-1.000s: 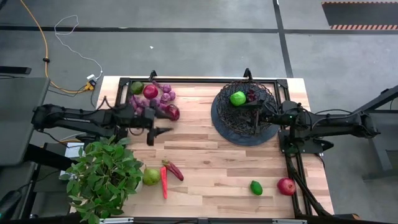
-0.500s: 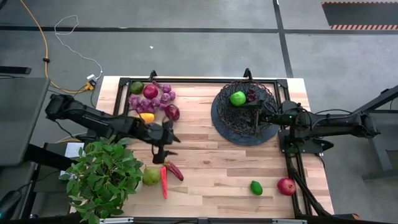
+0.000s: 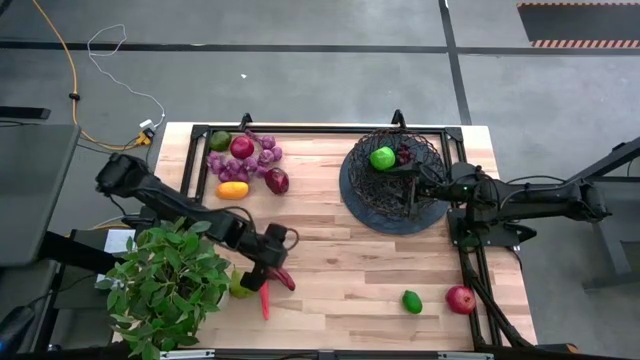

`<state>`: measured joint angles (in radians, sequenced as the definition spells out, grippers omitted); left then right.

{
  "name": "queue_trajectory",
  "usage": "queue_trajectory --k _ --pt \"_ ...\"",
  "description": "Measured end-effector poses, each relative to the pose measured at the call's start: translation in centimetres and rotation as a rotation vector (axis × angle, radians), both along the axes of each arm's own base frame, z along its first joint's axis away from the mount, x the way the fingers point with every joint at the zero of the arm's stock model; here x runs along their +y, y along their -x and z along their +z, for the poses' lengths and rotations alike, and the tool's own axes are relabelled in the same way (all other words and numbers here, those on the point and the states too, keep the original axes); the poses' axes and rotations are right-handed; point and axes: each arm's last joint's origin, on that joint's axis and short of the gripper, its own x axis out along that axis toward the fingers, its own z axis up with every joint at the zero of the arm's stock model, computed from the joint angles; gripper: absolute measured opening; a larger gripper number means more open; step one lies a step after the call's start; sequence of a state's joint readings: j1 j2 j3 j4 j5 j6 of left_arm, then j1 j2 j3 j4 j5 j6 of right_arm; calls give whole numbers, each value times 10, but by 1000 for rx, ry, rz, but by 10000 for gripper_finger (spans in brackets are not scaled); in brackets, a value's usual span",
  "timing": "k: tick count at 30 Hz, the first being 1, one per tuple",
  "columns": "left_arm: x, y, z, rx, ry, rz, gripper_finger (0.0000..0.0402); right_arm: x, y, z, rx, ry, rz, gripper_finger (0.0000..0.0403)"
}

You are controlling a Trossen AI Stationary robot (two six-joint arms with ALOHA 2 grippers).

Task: Build produce basket
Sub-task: Put the red chili pepper into the black wire basket

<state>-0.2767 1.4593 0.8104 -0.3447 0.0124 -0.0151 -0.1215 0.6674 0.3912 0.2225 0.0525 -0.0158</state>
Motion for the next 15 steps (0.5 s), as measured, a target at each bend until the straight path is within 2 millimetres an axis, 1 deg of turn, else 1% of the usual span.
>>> queue_trajectory --k 10,15 --pt "-4 -10 -41 138 -50 -22 341 0 0 -1 9 -1 0 234" --pt "-4 -15 -55 162 -80 3 340 0 0 -1 14 -2 -1 234"
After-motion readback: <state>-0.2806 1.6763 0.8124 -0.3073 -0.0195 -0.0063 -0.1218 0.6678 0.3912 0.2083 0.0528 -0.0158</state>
